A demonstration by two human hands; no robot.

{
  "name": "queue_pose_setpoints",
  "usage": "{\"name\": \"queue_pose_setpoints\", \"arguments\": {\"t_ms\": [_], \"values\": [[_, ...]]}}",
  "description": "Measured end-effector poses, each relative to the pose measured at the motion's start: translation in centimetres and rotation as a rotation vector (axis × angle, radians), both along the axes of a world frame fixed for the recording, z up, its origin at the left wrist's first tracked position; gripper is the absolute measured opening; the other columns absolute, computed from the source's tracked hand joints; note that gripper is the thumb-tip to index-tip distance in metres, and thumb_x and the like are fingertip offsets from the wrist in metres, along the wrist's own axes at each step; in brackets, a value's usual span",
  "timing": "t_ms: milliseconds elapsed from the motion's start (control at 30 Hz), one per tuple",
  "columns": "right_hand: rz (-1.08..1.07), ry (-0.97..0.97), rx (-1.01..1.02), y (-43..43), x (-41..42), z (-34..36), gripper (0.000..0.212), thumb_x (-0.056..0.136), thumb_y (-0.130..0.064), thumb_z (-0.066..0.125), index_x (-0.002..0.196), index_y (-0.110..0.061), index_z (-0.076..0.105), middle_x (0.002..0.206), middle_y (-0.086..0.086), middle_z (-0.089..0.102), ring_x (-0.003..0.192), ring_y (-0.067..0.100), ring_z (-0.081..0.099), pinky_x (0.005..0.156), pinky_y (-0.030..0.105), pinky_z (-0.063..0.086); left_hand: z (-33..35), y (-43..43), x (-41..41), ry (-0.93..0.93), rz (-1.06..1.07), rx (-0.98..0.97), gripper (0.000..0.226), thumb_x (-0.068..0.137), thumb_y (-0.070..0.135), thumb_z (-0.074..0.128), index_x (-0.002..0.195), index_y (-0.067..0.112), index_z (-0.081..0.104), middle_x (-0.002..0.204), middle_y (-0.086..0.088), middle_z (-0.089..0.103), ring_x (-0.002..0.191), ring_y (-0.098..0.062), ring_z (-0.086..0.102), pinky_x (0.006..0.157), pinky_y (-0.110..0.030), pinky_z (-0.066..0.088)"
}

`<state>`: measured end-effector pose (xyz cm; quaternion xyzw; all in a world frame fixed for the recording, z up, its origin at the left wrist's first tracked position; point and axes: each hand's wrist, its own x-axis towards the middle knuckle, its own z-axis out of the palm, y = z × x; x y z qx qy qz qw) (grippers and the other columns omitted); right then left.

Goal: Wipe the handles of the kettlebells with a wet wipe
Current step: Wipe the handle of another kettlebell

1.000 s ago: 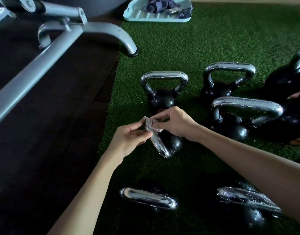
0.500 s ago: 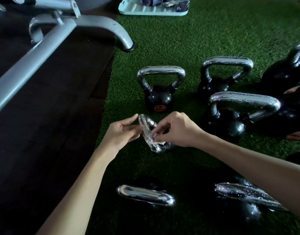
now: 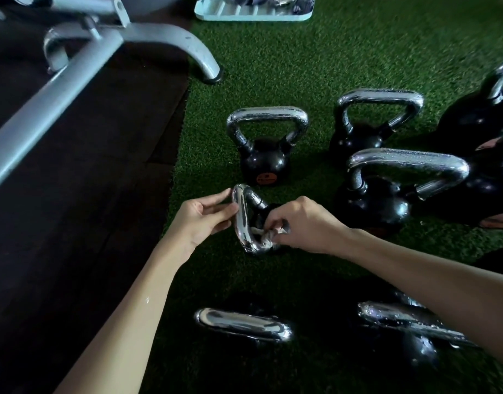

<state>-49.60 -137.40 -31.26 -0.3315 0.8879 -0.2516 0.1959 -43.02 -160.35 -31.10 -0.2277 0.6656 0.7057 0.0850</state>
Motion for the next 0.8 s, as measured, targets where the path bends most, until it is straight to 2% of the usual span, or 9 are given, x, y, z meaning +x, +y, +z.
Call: {"name": "queue_pose_setpoints", "arguments": {"t_ms": [67, 133, 200, 267, 367, 467, 633, 733, 800], "values": [[-0.047, 0.009, -0.018, -0.3, -0.5, -0.2, 0.014, 0.081, -0.031, 0.080, 0.092, -0.033, 0.072, 0.084, -0.015, 0.071, 0.079, 0.004, 0.066, 0.073, 0.038, 0.059, 0.0, 0.1, 0.0, -0.007, -0.011, -0.002, 0.064, 0.072, 0.018, 0.080, 0.134, 0.014, 0.065, 0.108, -0.006, 0.078, 0.110, -0.020, 0.071, 0.092, -0.033, 0.059], [-0.017, -0.002, 0.023, -0.8, -0.9, -0.3, 0.012, 0.083, -0.033, 0.079, 0.094, -0.033, 0.074, 0.089, -0.015, 0.071, 0.084, 0.005, 0.066, 0.077, 0.037, 0.059, 0.1, 0.4, -0.1, -0.004, -0.031, -0.031, 0.062, 0.074, 0.020, 0.081, 0.134, 0.017, 0.065, 0.108, -0.004, 0.078, 0.109, -0.018, 0.072, 0.094, -0.034, 0.059], [0.065, -0.038, 0.066, -1.2, -1.1, -0.1, 0.015, 0.087, -0.032, 0.076, 0.102, -0.033, 0.077, 0.095, -0.016, 0.070, 0.088, 0.000, 0.064, 0.081, 0.028, 0.057, 0.3, 0.7, -0.2, 0.004, -0.041, -0.066, 0.057, 0.076, 0.020, 0.080, 0.132, 0.020, 0.066, 0.108, -0.002, 0.078, 0.109, -0.016, 0.071, 0.096, -0.035, 0.058], [0.164, -0.090, 0.086, -1.2, -1.3, 0.1, 0.017, 0.091, -0.029, 0.073, 0.107, -0.028, 0.079, 0.101, -0.013, 0.074, 0.080, -0.011, 0.059, 0.075, 0.009, 0.046, 0.4, 0.8, -0.2, 0.005, -0.044, -0.086, 0.056, 0.077, 0.020, 0.081, 0.131, 0.021, 0.066, 0.108, -0.001, 0.078, 0.109, -0.014, 0.072, 0.096, -0.035, 0.057], [0.165, -0.191, 0.048, -0.7, -1.7, -0.1, 0.022, 0.090, -0.029, 0.076, 0.111, -0.028, 0.078, 0.104, -0.016, 0.076, 0.077, -0.022, 0.058, 0.069, 0.000, 0.038, 0.6, 0.8, 0.0, -0.002, -0.036, -0.093, 0.054, 0.080, 0.016, 0.080, 0.132, 0.019, 0.066, 0.107, -0.001, 0.078, 0.108, -0.014, 0.072, 0.095, -0.034, 0.059], [0.170, -0.157, 0.045, -0.9, -1.9, -0.5, 0.027, 0.086, -0.027, 0.080, 0.113, -0.029, 0.078, 0.102, -0.016, 0.076, 0.088, -0.012, 0.063, 0.073, 0.005, 0.039, 0.7, 1.0, 0.2, 0.001, -0.027, -0.084, 0.052, 0.082, 0.013, 0.079, 0.132, 0.018, 0.066, 0.106, -0.003, 0.079, 0.110, -0.019, 0.071, 0.092, -0.033, 0.060], [0.253, -0.240, 0.093, -1.4, -2.4, 0.7, 0.030, 0.088, -0.020, 0.079, 0.117, -0.030, 0.076, 0.088, -0.025, 0.069, 0.078, -0.023, 0.057, 0.070, -0.002, 0.036, 0.8, 1.3, 0.0, 0.007, -0.044, -0.108, 0.058, 0.076, 0.020, 0.082, 0.131, 0.018, 0.066, 0.104, 0.001, 0.079, 0.110, -0.018, 0.071, 0.096, -0.036, 0.058], [0.092, -0.376, -0.053, -0.8, -2.0, 0.2, 0.027, 0.084, -0.018, 0.082, 0.110, -0.027, 0.079, 0.090, -0.016, 0.076, 0.073, -0.013, 0.063, 0.062, 0.002, 0.040, 0.8, 1.3, -0.1, 0.020, -0.052, -0.135, 0.055, 0.080, 0.018, 0.080, 0.133, 0.018, 0.066, 0.105, 0.004, 0.079, 0.106, -0.007, 0.071, 0.095, -0.031, 0.057], [-0.034, -0.489, -0.181, -0.5, -1.5, -0.3, 0.024, 0.084, -0.016, 0.082, 0.107, -0.023, 0.081, 0.081, -0.011, 0.075, 0.056, -0.005, 0.058, 0.052, 0.008, 0.038, 0.7, 1.2, 0.0, 0.017, -0.051, -0.123, 0.055, 0.081, 0.016, 0.079, 0.135, 0.017, 0.065, 0.106, 0.003, 0.079, 0.106, -0.006, 0.071, 0.096, -0.031, 0.057]]}}
